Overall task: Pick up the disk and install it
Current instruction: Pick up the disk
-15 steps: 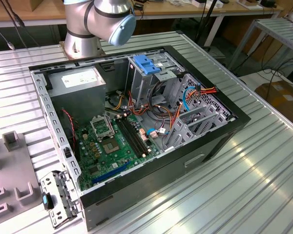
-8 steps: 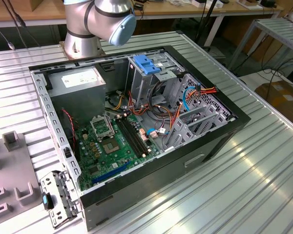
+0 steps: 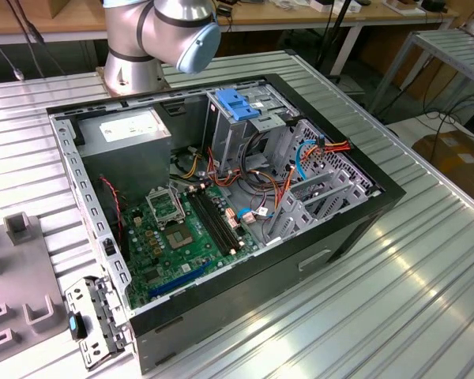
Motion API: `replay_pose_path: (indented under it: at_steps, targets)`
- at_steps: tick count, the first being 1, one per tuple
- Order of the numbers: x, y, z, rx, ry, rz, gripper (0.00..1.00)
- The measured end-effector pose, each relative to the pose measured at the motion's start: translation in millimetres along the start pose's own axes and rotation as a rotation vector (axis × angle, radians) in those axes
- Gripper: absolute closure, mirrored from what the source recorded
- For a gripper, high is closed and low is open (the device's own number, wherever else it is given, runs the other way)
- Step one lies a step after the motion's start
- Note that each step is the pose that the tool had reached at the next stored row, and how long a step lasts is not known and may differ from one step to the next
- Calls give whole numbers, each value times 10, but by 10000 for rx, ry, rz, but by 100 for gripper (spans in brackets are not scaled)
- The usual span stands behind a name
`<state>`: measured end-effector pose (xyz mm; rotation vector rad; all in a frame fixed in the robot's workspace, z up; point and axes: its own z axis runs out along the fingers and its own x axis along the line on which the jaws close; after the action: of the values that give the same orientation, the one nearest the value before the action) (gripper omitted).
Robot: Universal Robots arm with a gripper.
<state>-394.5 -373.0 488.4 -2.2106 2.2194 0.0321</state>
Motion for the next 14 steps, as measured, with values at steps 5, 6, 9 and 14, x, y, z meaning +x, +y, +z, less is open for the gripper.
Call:
replay_pose_path:
  at_steps: [5,6,9,14]
  targets:
    - [0,-93,-1,0,0,0,63]
    - [-1,-110,-1,0,0,1,63]
    - [-1,-167,-1,1,0,4,63]
    - [9,-260,-2,2,0,65,63]
